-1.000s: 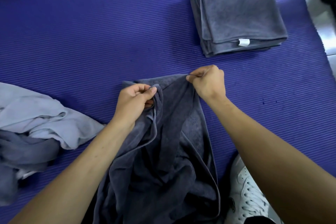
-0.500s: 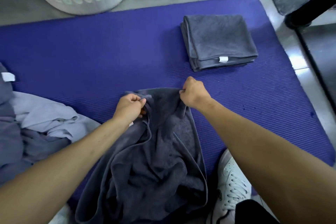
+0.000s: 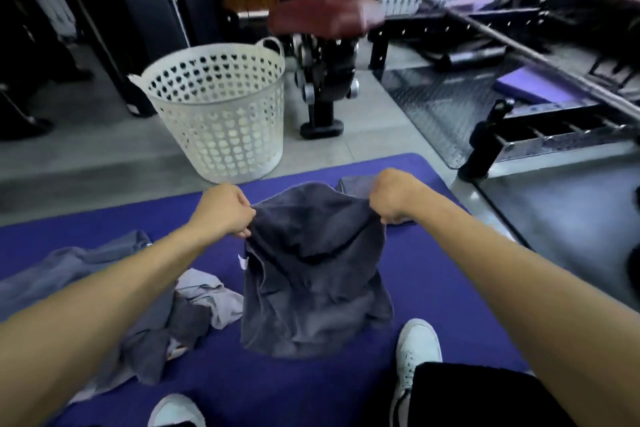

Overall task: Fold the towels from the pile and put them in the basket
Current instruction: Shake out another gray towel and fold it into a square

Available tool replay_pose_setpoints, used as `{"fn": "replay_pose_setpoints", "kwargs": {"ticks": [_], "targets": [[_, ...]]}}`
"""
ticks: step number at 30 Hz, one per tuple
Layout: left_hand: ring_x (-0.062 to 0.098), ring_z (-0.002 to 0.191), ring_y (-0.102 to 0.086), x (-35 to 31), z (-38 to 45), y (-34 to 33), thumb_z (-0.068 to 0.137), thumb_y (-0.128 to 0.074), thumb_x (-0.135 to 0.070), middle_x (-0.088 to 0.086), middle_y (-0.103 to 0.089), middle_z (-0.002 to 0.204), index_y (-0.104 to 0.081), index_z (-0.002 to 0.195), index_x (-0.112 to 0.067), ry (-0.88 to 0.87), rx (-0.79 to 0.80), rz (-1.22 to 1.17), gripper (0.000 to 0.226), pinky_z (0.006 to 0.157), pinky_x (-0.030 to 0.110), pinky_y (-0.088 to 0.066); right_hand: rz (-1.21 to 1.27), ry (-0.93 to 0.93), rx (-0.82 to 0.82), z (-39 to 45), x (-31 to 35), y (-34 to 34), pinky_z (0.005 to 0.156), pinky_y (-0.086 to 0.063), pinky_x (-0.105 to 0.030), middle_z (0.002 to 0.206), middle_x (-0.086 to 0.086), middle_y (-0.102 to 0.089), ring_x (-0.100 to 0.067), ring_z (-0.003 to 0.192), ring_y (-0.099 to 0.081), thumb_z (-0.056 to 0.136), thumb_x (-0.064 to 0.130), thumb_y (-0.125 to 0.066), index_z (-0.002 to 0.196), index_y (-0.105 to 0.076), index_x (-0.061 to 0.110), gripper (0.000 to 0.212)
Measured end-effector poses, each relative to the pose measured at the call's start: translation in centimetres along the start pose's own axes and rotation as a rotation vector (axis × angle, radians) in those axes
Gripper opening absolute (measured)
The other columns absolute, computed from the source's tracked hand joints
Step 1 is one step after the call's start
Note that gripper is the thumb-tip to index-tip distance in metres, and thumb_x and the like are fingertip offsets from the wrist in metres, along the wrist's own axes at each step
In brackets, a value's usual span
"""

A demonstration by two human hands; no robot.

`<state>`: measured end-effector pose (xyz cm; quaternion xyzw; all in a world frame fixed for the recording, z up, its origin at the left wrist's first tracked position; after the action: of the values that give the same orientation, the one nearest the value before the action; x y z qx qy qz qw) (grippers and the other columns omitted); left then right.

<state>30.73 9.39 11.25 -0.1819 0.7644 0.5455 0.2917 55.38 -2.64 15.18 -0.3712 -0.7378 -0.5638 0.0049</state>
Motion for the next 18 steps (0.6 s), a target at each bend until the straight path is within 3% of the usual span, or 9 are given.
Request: {"fn": "replay_pose_setpoints", "kwargs": {"ticks": [2, 3, 5, 7, 9, 12, 14, 16, 18], "targets": [[0.021, 0.056, -0.071, -0.9, -1.5, 1.5, 0.094, -0.055, -0.002, 0.016, -0.07, 0.073, -0.058, 0.078, -0.01, -0.046, -0.1, -0.135, 0.018, 0.054, 0.032, -0.06, 0.111, -0.004, -0.108, -2.1, -0.6, 0.7, 0.048, -0.05, -0.024, 0.056, -0.005, -0.061, -0.02, 0.051, -0.059, 0.086, 0.006, -0.051, 0.065, -0.051, 0.011, 0.022], [0.022, 0.057, -0.071, -1.4, -2.7, 2.3, 0.096, -0.053, -0.003, 0.014, -0.067, 0.079, -0.054, 0.081, -0.013, -0.085, -0.192, -0.228, 0.018, 0.052, 0.032, -0.059, 0.166, 0.029, -0.242, -3.2, -1.1, 1.3, 0.053, -0.055, -0.03, 0.064, -0.009, -0.063, -0.026, 0.056, -0.062, 0.082, 0.008, -0.048, 0.068, -0.053, 0.009, 0.015], [0.022, 0.061, -0.07, -2.0, -5.0, 3.2, 0.098, -0.049, -0.005, 0.009, -0.061, 0.087, -0.05, 0.087, -0.013, -0.172, -0.329, -0.335, 0.014, 0.052, 0.035, -0.058, 0.256, 0.057, -0.461, -5.2, -2.0, 1.4, 0.057, -0.049, -0.035, 0.08, -0.01, -0.06, -0.028, 0.068, -0.056, 0.086, 0.011, -0.046, 0.083, -0.054, 0.007, 0.009], [0.022, 0.061, -0.071, -1.6, -6.6, 2.5, 0.098, -0.047, -0.006, 0.008, -0.062, 0.088, -0.051, 0.091, -0.012, -0.211, -0.257, -0.189, 0.01, 0.052, 0.036, -0.056, 0.178, 0.04, -0.411, -6.5, -3.2, 0.2, 0.057, -0.046, -0.035, 0.082, -0.01, -0.061, -0.028, 0.071, -0.054, 0.089, 0.008, -0.046, 0.085, -0.052, 0.007, 0.007], [0.024, 0.06, -0.071, -0.9, -7.5, 1.8, 0.096, -0.046, -0.006, 0.013, -0.064, 0.088, -0.052, 0.088, -0.014, -0.192, -0.189, -0.095, 0.013, 0.053, 0.039, -0.059, 0.094, 0.031, -0.337, -7.2, -4.1, -0.7, 0.061, -0.053, -0.035, 0.078, -0.012, -0.066, -0.03, 0.072, -0.061, 0.085, 0.006, -0.045, 0.078, -0.054, 0.006, 0.012], [0.029, 0.07, -0.069, -1.3, -8.1, 2.6, 0.097, -0.047, -0.011, 0.011, -0.062, 0.088, -0.047, 0.082, -0.024, -0.223, -0.285, -0.123, 0.02, 0.066, 0.049, -0.059, 0.179, 0.117, -0.527, -8.6, -3.9, 0.6, 0.054, -0.035, -0.034, 0.082, -0.009, -0.053, -0.031, 0.074, -0.051, 0.095, 0.01, -0.045, 0.095, -0.049, 0.008, 0.004], [0.027, 0.064, -0.067, -1.5, -8.3, 2.2, 0.098, -0.044, -0.012, 0.013, -0.063, 0.085, -0.046, 0.085, -0.019, -0.179, -0.184, -0.006, 0.014, 0.058, 0.038, -0.056, 0.165, 0.116, -0.525, -8.7, -3.8, 0.6, 0.052, -0.035, -0.034, 0.08, -0.008, -0.05, -0.031, 0.073, -0.05, 0.097, 0.011, -0.044, 0.094, -0.046, 0.009, 0.004], [0.022, 0.05, -0.068, -1.6, -9.1, 0.9, 0.096, -0.042, -0.01, 0.015, -0.067, 0.075, -0.048, 0.089, -0.013, -0.105, -0.06, 0.013, 0.01, 0.044, 0.026, -0.048, 0.1, 0.087, -0.412, -8.8, -3.8, 0.0, 0.054, -0.041, -0.033, 0.077, -0.011, -0.054, -0.032, 0.073, -0.053, 0.091, 0.008, -0.045, 0.078, -0.045, 0.009, 0.013], [0.018, 0.041, -0.062, -2.2, -9.7, 0.7, 0.091, -0.043, -0.008, 0.012, -0.064, 0.061, -0.053, 0.086, -0.008, -0.101, -0.09, -0.086, 0.011, 0.039, 0.021, -0.042, 0.104, 0.082, -0.418, -9.0, -3.5, -0.1, 0.058, -0.039, -0.032, 0.082, -0.012, -0.057, -0.031, 0.076, -0.051, 0.089, 0.01, -0.046, 0.079, -0.049, 0.008, 0.011]]}}
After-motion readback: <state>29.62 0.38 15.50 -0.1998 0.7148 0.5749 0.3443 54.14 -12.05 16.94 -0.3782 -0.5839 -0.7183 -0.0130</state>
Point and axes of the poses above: each hand's wrist, its own z-axis towards the middle knuckle, its own y-axis out of the back of the hand, x = y × z, the point moved 4 cm from there along z, towards the middle knuckle
